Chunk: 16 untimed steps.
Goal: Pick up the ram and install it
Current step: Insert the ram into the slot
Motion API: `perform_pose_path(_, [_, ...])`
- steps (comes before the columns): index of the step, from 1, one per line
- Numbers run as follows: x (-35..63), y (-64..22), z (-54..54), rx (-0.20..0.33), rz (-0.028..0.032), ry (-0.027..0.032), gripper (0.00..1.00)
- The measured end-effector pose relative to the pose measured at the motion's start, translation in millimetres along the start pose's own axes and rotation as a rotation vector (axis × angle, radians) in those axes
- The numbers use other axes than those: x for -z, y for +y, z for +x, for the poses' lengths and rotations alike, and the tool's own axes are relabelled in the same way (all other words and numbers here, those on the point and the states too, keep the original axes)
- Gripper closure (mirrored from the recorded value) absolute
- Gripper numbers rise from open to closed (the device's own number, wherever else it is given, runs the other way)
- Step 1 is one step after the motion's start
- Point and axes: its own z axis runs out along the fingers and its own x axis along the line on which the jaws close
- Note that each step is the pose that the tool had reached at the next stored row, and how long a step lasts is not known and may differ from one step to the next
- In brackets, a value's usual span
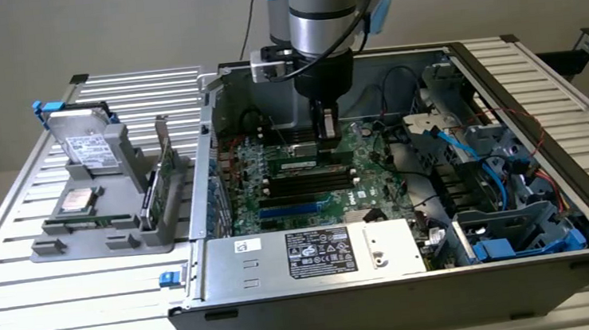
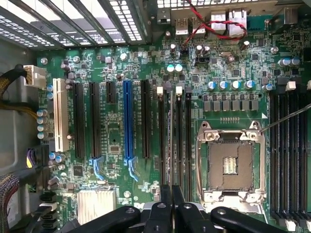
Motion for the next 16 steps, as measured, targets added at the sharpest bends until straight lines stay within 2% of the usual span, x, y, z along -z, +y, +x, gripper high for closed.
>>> perform_pose_path(3, [-1.5,-0.2,0.1,0.002,0.0004,0.0086,0.88])
perform_pose_path(5, [-3.1,-0.3,-0.1,0.004,0.0008,0.0117,0.88])
perform_pose_path(16, [-9.3,-0.2,1.3,0.013,0.0019,0.0119,0.88])
